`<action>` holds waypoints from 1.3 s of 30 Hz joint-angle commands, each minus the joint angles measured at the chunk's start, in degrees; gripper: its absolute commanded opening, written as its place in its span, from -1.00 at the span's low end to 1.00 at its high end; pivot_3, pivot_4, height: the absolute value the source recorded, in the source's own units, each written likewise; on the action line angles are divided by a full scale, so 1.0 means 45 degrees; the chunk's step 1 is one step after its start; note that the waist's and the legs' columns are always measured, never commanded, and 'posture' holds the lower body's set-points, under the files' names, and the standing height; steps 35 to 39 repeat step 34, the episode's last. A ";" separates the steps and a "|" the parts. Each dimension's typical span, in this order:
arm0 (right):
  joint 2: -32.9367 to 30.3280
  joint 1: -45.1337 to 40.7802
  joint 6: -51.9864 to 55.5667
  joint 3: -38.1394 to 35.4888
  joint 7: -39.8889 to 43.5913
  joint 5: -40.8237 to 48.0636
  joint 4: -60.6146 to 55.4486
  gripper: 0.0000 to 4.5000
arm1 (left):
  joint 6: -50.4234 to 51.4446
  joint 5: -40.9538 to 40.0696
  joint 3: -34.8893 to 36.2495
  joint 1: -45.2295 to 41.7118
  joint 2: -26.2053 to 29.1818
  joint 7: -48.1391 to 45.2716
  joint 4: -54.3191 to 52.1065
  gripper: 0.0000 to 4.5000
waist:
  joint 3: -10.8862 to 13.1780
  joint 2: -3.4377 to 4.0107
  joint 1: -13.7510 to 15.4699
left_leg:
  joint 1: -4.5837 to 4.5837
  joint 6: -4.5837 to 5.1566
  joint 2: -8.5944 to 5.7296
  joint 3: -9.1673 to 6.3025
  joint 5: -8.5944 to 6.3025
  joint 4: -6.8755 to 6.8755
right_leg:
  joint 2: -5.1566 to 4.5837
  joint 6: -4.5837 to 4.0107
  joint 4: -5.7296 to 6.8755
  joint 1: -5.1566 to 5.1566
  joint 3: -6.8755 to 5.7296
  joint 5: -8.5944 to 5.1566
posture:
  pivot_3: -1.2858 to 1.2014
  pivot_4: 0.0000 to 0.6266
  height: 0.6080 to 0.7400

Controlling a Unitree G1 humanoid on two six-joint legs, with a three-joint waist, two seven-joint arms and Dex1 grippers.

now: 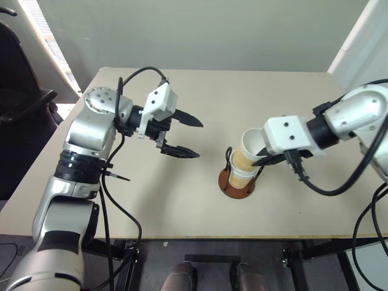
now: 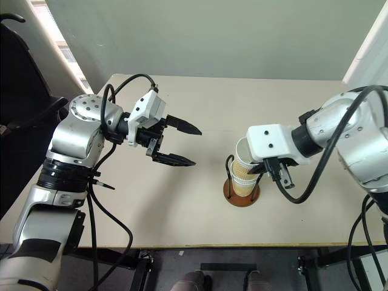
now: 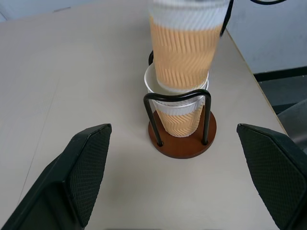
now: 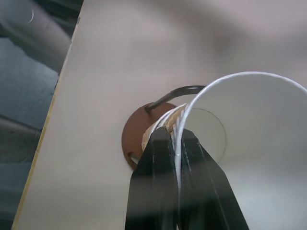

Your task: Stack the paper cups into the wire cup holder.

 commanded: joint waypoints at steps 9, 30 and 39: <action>0.1050 -0.0624 -0.0716 0.0324 0.0351 -0.1469 0.0808 -0.59 | 0.0274 -0.0156 0.0128 -0.0217 0.0012 0.0147 -0.0788 1.00 | 0.0000 0.0000 -0.0013 | -0.0003 0.0000 0.0000 0.0000 -0.0001 -0.0006 | 0.0000 -0.0001 -0.0007 -0.0002 -0.0002 0.0001 | 0.03 -0.52 1.00; 0.2691 0.3463 0.4442 -0.8506 -0.7125 0.0759 0.3644 0.31 | 0.1992 -0.0436 0.3051 0.2060 0.1090 0.4471 0.0093 1.00 | 0.0000 -0.0001 -0.0008 | 0.0009 -0.0063 0.0004 -0.0002 0.0034 -0.0052 | 0.0005 -0.0014 0.0012 -0.0022 -0.0003 -0.0001 | 0.03 -0.52 1.00; 0.2392 0.5264 0.4263 -1.0158 -0.8106 0.0763 0.3441 0.31 | 0.1844 -0.0323 0.3932 0.2729 0.1436 0.5614 0.0807 1.00 | 0.0000 -0.0002 0.0029 | 0.0016 -0.0067 0.0003 -0.0008 0.0035 -0.0065 | 0.0007 -0.0015 0.0001 -0.0009 -0.0007 -0.0002 | 0.03 -0.52 1.00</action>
